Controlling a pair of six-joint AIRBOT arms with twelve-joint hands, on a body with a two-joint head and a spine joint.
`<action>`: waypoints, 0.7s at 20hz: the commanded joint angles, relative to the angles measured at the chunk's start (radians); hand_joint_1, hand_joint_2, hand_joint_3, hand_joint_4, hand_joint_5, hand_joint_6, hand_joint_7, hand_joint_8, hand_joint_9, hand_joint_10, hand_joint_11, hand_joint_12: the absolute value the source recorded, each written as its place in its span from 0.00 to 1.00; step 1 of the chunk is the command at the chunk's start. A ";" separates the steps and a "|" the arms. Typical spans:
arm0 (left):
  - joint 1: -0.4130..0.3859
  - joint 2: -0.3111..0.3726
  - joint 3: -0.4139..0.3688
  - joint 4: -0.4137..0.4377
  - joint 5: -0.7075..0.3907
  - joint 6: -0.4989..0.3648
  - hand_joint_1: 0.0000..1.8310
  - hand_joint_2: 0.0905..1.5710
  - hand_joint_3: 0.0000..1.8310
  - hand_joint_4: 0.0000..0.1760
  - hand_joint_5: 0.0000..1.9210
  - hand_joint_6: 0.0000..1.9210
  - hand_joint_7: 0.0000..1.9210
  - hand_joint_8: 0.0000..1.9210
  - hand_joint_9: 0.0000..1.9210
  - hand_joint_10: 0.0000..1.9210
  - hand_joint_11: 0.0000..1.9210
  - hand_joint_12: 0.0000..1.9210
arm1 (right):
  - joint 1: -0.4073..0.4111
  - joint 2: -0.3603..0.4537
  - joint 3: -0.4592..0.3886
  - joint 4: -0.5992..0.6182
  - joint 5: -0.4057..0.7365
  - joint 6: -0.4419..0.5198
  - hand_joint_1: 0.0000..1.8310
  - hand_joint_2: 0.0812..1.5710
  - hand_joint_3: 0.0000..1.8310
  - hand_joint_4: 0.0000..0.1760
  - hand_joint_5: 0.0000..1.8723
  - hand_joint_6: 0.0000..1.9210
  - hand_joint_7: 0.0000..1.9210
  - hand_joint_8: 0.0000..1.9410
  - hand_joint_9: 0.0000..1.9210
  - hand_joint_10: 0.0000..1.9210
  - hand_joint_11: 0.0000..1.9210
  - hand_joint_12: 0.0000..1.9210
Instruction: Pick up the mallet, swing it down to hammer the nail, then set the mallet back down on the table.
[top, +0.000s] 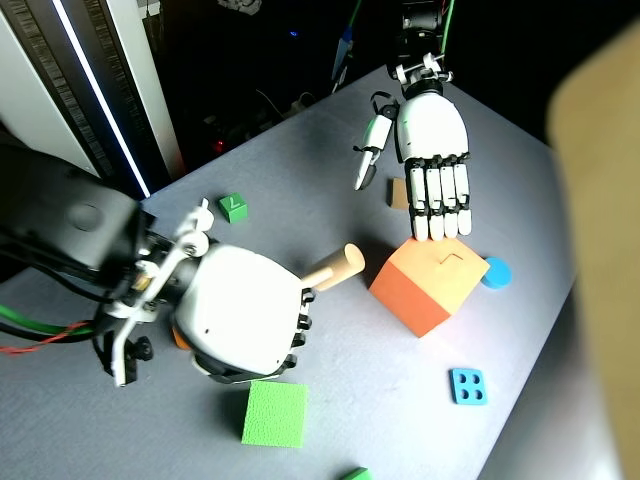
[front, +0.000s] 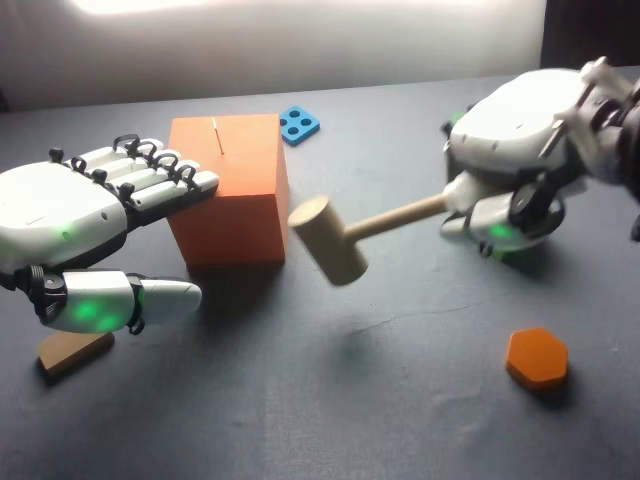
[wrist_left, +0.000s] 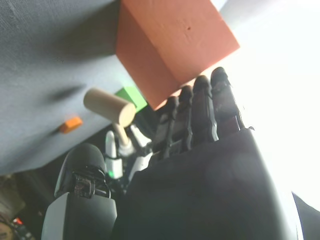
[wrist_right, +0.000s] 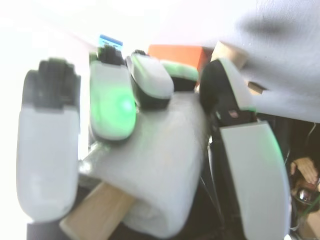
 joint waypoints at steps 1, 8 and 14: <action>-0.004 0.000 0.007 -0.015 -0.085 -0.003 0.00 0.79 0.00 0.00 0.05 0.00 0.05 0.00 0.01 0.00 0.00 0.00 | 0.016 0.012 -0.010 -0.025 -0.005 0.006 0.32 1.00 0.04 0.00 0.76 1.00 0.86 1.00 0.91 1.00 1.00 1.00; -0.002 -0.001 0.007 -0.015 -0.085 -0.006 0.00 0.78 0.00 0.00 0.03 0.01 0.03 0.00 0.00 0.00 0.00 0.00 | 0.119 0.061 -0.040 -0.064 -0.002 0.056 0.35 1.00 0.04 0.98 0.78 1.00 0.87 1.00 0.92 1.00 0.99 1.00; 0.001 -0.002 0.009 -0.015 -0.085 -0.008 0.00 0.78 0.00 0.00 0.01 0.00 0.00 0.00 0.00 0.00 0.00 0.00 | 0.115 0.034 -0.035 -1.009 0.079 0.826 0.32 1.00 0.04 1.00 0.77 1.00 0.87 1.00 0.90 1.00 0.98 1.00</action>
